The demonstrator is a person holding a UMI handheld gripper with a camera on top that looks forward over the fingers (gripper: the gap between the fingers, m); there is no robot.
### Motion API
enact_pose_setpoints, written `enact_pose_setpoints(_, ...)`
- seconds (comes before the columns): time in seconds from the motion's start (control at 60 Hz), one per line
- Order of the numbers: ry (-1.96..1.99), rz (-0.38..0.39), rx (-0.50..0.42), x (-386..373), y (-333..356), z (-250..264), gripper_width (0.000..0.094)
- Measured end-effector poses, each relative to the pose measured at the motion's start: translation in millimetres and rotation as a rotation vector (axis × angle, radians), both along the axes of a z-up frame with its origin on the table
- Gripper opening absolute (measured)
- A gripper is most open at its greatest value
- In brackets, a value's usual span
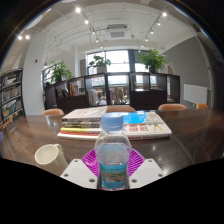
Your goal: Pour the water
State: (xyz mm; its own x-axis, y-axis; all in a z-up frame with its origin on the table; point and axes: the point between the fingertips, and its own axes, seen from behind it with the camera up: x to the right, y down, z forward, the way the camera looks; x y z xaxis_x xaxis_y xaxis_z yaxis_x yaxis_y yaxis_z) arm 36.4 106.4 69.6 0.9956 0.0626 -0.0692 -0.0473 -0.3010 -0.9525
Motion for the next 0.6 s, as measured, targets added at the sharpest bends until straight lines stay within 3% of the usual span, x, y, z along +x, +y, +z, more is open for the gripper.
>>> enact_pose_setpoints(0.2, -0.035, 0.008, 0.076, 0.7, -4.7, 3.1, 0.0356)
enact_pose_setpoints(0.333, -0.04, 0.011, 0.02, 1.9, -8.3, -2.9, 0.0508)
enact_pose_setpoints(0.45, -0.055, -0.005, -0.052, 6.2, -27.9, -17.7, 0.0854)
enact_pose_setpoints(0.6, -0.086, -0.066, -0.131, 11.0, -83.1, -27.5, 0.0859)
